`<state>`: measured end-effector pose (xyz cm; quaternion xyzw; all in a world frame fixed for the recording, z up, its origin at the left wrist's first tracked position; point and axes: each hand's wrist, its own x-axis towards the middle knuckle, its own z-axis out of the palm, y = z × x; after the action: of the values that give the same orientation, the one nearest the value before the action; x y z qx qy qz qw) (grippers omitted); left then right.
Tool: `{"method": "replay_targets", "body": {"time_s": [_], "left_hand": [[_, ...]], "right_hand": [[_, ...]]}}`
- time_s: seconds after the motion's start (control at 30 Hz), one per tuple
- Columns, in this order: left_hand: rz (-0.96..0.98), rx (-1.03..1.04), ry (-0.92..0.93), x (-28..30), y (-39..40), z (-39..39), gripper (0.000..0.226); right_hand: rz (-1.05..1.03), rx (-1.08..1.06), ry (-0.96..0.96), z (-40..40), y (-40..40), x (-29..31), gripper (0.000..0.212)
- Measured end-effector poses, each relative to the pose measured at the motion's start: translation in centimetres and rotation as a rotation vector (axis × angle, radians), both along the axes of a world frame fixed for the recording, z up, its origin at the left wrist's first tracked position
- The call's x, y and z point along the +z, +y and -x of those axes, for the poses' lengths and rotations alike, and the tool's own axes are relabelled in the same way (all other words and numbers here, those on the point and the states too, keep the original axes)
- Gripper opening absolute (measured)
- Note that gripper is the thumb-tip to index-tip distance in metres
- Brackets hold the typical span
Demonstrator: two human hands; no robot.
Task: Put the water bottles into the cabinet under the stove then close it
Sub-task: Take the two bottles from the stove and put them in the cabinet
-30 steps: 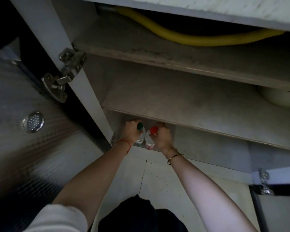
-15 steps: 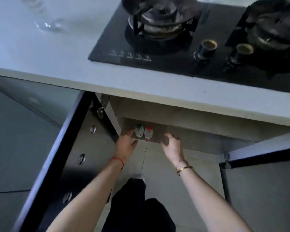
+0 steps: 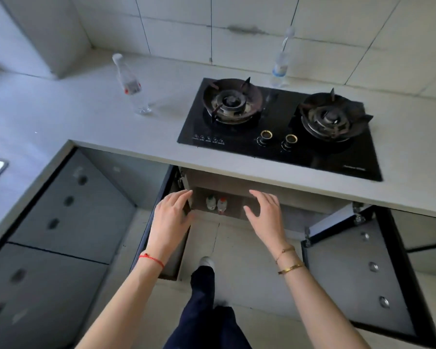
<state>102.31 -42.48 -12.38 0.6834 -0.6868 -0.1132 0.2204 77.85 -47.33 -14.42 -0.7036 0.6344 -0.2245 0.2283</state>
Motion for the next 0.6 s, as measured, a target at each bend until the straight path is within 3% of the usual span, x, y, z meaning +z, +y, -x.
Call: {"method": "replay_targets", "body": {"time_s": [0.33, 0.6], "left_hand": [[0.112, 0.156, 0.027, 8.5, 5.0, -3.6, 0.047], [0.136, 0.269, 0.088, 10.5, 1.1, -6.9, 0.049]], "right_hand": [[0.175, 0.100, -0.009, -1.4, 2.2, 8.2, 0.045], [0.241, 0.178, -0.050, -5.2, -3.3, 10.4, 0.045]]}}
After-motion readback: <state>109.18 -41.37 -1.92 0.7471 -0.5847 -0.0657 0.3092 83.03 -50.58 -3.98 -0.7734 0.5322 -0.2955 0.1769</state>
